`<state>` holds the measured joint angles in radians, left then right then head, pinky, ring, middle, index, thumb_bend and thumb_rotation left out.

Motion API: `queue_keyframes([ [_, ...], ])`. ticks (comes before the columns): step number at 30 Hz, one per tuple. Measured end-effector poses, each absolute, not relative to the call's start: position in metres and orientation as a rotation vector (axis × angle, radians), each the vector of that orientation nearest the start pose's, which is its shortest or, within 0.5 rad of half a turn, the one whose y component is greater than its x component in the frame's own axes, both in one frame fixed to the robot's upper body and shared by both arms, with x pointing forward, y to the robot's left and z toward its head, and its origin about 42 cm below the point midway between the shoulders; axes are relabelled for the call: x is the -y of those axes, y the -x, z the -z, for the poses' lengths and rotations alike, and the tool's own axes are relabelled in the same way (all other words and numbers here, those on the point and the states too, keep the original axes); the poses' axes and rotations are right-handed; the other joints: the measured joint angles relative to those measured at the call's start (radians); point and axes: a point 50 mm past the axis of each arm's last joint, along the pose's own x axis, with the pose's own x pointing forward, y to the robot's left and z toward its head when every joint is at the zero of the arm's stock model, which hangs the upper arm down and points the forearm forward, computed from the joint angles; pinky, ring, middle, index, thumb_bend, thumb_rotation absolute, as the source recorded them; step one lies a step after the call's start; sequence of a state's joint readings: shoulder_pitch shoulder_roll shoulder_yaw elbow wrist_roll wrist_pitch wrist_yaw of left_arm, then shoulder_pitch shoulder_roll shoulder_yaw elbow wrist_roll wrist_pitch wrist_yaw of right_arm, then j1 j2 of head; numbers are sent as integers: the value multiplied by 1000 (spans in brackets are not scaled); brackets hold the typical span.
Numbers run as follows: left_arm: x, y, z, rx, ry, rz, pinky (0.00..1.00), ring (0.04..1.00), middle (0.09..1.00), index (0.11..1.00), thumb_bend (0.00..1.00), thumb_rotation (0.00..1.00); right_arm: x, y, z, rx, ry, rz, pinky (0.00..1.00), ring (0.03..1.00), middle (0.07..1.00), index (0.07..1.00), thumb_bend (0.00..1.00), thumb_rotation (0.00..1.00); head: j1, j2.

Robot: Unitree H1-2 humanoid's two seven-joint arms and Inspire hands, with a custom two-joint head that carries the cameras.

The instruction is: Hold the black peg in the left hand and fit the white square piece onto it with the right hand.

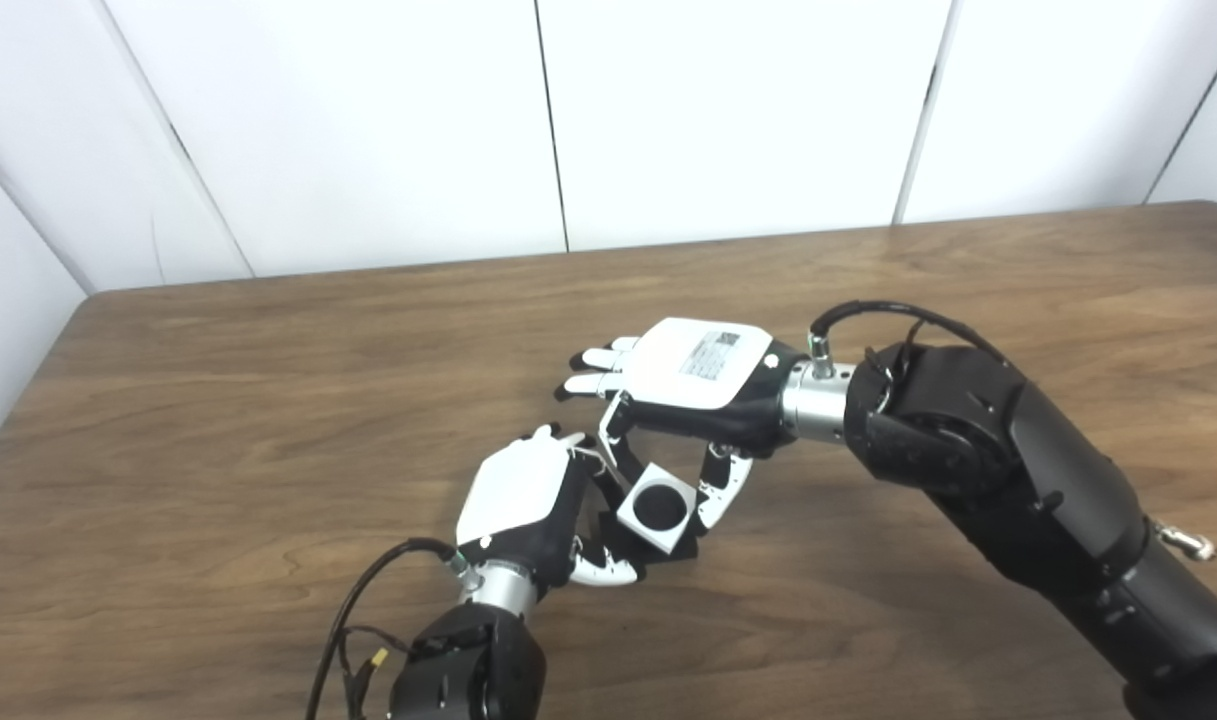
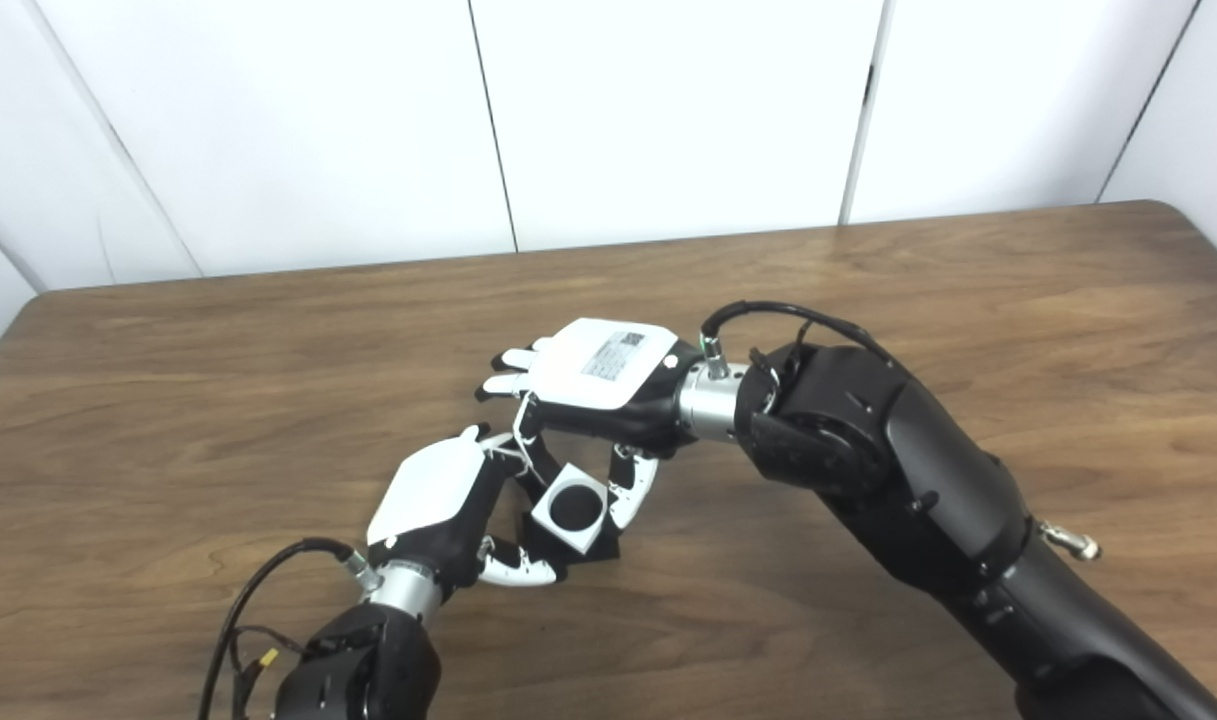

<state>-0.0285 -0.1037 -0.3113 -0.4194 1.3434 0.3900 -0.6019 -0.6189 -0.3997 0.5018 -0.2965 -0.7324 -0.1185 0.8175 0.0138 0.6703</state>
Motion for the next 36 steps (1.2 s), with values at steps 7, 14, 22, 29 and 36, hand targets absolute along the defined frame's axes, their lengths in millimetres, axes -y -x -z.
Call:
queue_keyframes([
  [7,-114,-264,-189,-106,-1118,264,1000,1000,907,486,524,54,128,-357,-286,583,1540,-1001,960,1000,957,491,525,143,0,2],
  [14,-113,-263,-189,-111,-1111,263,1000,1000,910,486,524,56,130,-360,-284,575,1536,-1002,948,1000,956,491,525,141,6,6],
  [22,-112,-262,-188,-124,-1097,260,1000,1000,908,485,524,54,134,-366,-278,552,1532,-1000,937,1000,960,492,525,145,6,8],
  [29,-112,-262,-188,-122,-1099,262,1000,1000,907,486,524,55,135,-366,-277,548,1529,-998,939,1000,957,581,733,199,8,12],
  [36,-112,-261,-190,-123,-1114,264,1000,1000,910,490,524,60,142,-368,-273,514,1533,-986,930,1000,945,646,912,247,9,15],
])
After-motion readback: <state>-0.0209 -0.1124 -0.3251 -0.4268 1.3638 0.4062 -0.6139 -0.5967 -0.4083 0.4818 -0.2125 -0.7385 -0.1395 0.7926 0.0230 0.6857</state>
